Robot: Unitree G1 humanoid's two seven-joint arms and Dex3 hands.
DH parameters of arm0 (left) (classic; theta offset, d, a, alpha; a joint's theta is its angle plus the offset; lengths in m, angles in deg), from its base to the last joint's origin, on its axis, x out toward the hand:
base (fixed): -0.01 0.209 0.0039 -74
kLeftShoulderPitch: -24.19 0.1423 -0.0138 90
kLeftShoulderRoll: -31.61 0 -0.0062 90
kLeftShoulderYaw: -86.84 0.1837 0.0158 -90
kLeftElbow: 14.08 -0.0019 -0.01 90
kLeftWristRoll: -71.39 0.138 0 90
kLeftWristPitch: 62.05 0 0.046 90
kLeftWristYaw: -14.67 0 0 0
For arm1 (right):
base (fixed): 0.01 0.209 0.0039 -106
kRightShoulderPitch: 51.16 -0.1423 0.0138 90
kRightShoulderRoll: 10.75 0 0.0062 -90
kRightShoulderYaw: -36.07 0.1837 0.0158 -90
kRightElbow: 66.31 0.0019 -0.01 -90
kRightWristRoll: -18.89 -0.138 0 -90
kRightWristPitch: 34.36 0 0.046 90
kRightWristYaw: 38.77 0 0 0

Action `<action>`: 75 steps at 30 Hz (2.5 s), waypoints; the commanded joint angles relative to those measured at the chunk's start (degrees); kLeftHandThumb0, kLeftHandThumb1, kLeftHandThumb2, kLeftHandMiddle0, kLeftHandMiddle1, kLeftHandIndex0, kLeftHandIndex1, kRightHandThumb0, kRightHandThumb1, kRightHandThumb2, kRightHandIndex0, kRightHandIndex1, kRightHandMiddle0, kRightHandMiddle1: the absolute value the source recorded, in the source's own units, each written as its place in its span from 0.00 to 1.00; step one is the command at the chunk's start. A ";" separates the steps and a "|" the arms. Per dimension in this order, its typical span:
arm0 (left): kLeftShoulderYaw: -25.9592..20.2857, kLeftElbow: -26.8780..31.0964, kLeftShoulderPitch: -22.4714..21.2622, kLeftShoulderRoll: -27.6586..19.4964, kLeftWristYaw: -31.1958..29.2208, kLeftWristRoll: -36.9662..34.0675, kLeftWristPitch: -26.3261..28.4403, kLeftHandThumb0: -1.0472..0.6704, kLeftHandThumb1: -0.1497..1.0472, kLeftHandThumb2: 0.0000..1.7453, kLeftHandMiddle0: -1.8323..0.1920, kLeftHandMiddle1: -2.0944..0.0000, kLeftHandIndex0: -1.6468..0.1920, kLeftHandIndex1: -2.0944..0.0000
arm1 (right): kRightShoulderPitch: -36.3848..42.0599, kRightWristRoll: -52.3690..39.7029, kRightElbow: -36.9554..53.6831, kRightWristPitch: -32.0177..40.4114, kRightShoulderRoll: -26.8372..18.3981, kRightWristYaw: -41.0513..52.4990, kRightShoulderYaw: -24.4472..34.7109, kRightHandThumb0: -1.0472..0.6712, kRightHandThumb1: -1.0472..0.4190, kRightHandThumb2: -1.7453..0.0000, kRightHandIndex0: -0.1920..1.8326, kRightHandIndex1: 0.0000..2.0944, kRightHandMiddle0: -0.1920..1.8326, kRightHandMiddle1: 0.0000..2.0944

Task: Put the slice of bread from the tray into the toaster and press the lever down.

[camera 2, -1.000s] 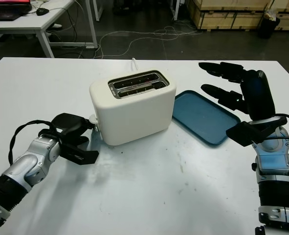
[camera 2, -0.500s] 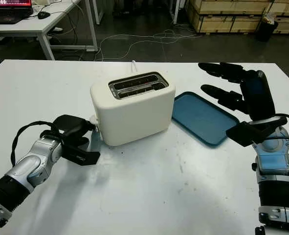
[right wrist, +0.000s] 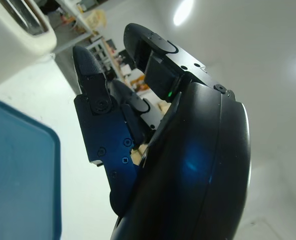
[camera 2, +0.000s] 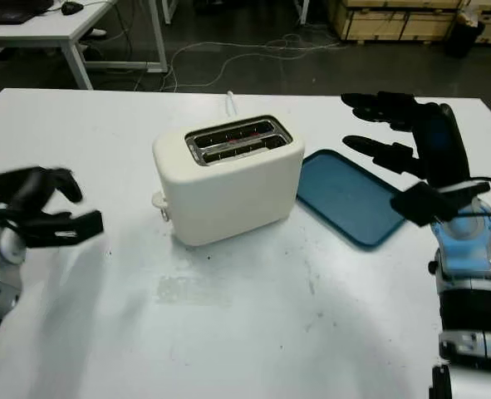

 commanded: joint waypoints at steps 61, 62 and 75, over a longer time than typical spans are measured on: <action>-4.71 3.83 -6.75 -0.61 -3.93 -11.80 -26.82 0.29 0.70 0.12 0.54 0.41 0.44 0.65 | -9.49 9.83 -1.64 0.15 -11.29 15.02 -12.19 0.40 0.19 1.00 0.51 0.00 0.47 0.00; -4.61 3.87 -6.92 -0.48 -4.11 -11.75 -26.64 0.30 0.70 0.11 0.54 0.41 0.44 0.65 | -9.56 9.74 -1.81 -0.10 -11.31 15.13 -12.17 0.40 0.19 1.00 0.51 0.00 0.47 0.00; -4.56 3.16 -7.80 -0.29 -4.59 -12.01 -26.87 0.30 0.72 0.08 0.53 0.41 0.44 0.64 | -10.13 9.01 -3.13 -1.59 -11.03 15.29 -12.10 0.41 0.20 1.00 0.52 0.00 0.48 0.00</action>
